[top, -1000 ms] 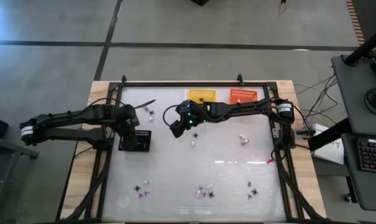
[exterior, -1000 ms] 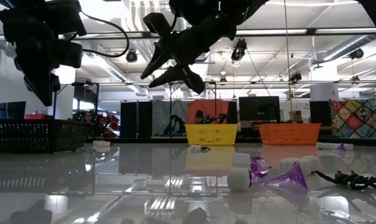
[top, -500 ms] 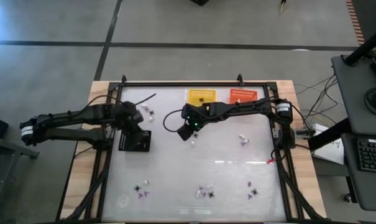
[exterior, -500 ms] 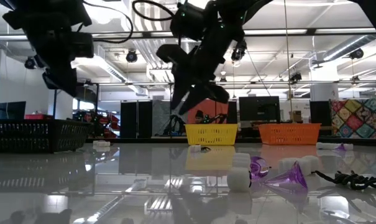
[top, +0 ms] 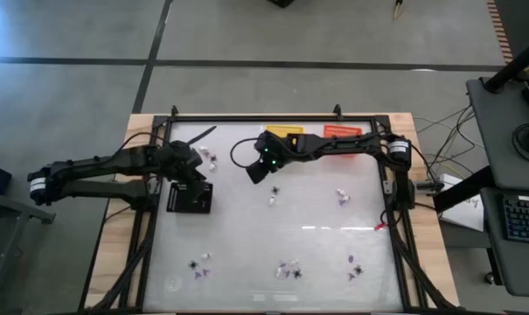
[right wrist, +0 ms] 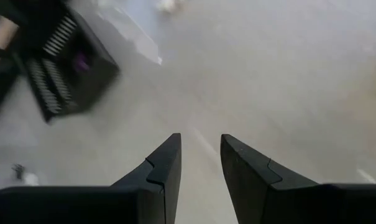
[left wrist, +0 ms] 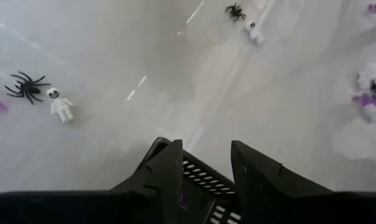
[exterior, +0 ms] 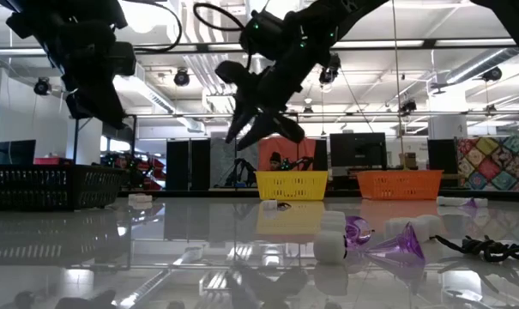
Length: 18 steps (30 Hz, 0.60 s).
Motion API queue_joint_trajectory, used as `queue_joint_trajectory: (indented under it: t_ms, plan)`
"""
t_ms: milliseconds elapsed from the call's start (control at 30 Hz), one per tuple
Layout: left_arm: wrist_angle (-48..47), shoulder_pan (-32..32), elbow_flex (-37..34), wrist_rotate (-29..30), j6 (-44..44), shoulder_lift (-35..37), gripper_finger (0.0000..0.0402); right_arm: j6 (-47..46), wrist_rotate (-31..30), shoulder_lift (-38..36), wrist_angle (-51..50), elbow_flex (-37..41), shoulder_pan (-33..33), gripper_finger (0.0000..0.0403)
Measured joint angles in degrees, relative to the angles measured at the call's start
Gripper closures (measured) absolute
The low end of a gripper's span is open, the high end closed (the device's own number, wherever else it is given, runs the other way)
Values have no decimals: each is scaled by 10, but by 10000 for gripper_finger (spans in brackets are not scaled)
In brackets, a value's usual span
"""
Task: Sort Halloween decoration
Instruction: Put the black spider toy into the yellow bin
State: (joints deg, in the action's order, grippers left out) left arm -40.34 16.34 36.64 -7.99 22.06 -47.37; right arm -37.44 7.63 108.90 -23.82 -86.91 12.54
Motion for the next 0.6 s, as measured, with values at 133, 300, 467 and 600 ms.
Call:
queue_joint_trajectory:
  t_ms: [133,300,467,600]
  plan:
    - [-3,0,36,41,2,0,284,19,4,0,10,0,16,298]
    - [-12,0,93,167,9,0,284,19,3,0,69,0,40,298]
    - [-42,0,144,225,0,0,284,21,7,3,135,0,55,298]
    - [-67,0,175,240,6,0,284,30,18,14,179,-1,68,298]
